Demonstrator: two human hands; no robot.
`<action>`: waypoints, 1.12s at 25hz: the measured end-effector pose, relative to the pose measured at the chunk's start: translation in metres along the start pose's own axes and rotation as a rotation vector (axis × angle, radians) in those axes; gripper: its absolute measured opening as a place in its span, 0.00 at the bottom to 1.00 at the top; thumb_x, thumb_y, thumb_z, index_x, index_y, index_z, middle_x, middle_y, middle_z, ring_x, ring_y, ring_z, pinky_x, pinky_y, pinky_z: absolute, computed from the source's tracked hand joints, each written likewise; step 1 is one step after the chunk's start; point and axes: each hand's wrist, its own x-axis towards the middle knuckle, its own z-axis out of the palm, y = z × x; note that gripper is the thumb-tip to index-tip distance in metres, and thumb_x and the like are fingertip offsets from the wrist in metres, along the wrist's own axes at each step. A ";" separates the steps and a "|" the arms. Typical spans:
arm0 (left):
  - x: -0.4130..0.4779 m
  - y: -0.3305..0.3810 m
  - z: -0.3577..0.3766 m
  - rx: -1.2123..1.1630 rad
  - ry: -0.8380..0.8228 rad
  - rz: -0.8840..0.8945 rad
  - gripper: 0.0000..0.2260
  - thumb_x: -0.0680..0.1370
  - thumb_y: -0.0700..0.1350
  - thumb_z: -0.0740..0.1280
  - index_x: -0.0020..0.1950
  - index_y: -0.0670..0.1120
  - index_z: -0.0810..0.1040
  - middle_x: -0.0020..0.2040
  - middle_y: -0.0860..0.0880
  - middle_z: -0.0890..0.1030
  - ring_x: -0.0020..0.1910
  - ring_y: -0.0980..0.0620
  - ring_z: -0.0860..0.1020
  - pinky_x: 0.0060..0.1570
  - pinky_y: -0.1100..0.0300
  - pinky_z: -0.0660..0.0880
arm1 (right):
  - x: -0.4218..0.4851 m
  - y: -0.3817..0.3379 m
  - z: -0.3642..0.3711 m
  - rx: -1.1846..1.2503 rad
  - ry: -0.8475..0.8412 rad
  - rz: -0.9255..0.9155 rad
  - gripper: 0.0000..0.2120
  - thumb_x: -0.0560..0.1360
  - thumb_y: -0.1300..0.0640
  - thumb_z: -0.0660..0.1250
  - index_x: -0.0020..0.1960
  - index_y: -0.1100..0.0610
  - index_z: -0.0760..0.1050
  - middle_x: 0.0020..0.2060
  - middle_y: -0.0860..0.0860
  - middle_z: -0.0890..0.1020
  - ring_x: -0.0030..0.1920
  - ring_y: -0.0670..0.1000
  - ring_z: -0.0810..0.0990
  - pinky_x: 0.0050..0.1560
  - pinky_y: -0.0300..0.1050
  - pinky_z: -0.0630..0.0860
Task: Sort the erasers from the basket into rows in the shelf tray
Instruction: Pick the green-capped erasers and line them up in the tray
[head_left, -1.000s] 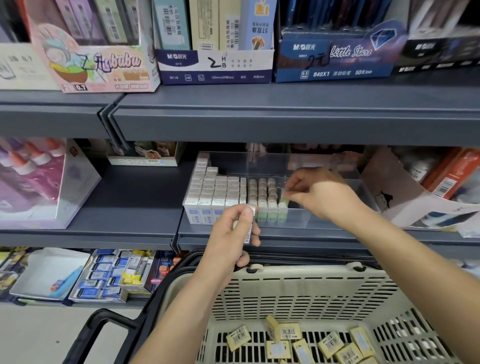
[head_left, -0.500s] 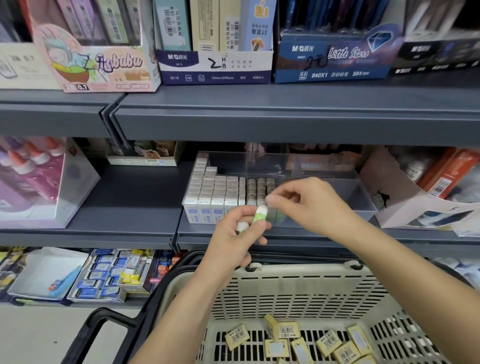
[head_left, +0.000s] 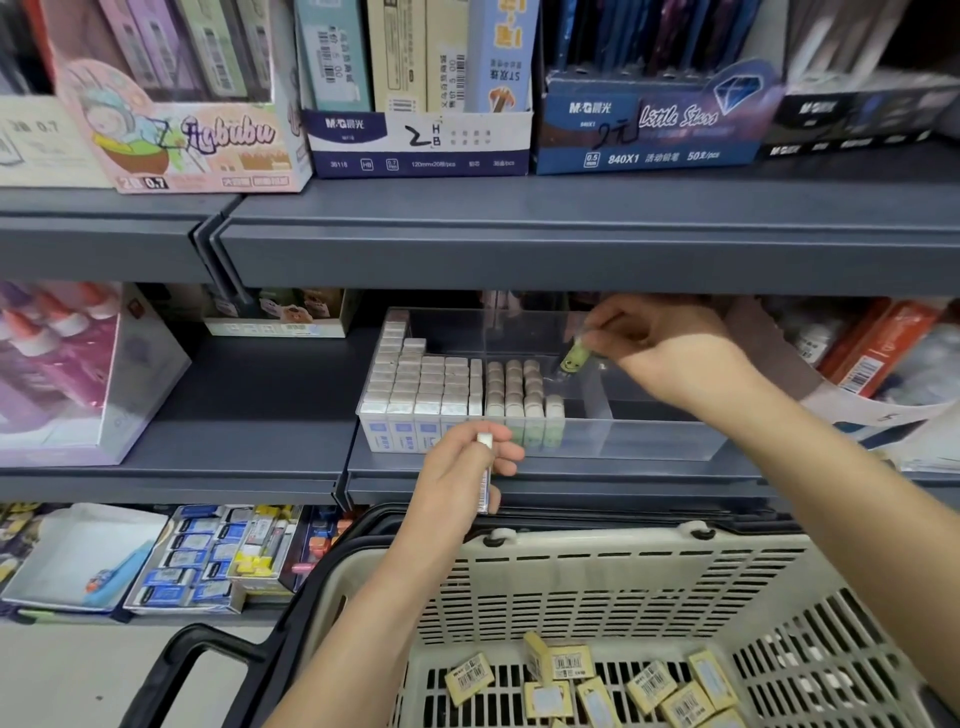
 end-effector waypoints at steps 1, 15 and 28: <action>-0.001 0.000 0.000 0.025 -0.007 0.031 0.12 0.78 0.34 0.57 0.49 0.46 0.77 0.40 0.51 0.83 0.38 0.55 0.77 0.32 0.63 0.71 | 0.000 0.000 0.005 -0.054 -0.030 -0.009 0.08 0.73 0.51 0.68 0.37 0.43 0.72 0.35 0.38 0.77 0.46 0.47 0.80 0.52 0.43 0.75; -0.001 0.004 -0.002 -0.038 -0.025 0.067 0.15 0.79 0.36 0.59 0.56 0.54 0.77 0.40 0.51 0.83 0.42 0.52 0.82 0.35 0.60 0.78 | 0.007 0.005 0.028 -0.228 -0.077 0.012 0.05 0.74 0.50 0.67 0.40 0.43 0.72 0.42 0.42 0.81 0.46 0.50 0.79 0.49 0.44 0.74; -0.004 0.004 0.003 -0.009 -0.039 0.074 0.11 0.77 0.35 0.63 0.51 0.51 0.76 0.42 0.49 0.81 0.42 0.55 0.83 0.38 0.61 0.80 | -0.005 0.010 0.042 -0.268 -0.075 -0.021 0.11 0.78 0.53 0.60 0.57 0.48 0.76 0.54 0.47 0.81 0.55 0.53 0.78 0.55 0.45 0.74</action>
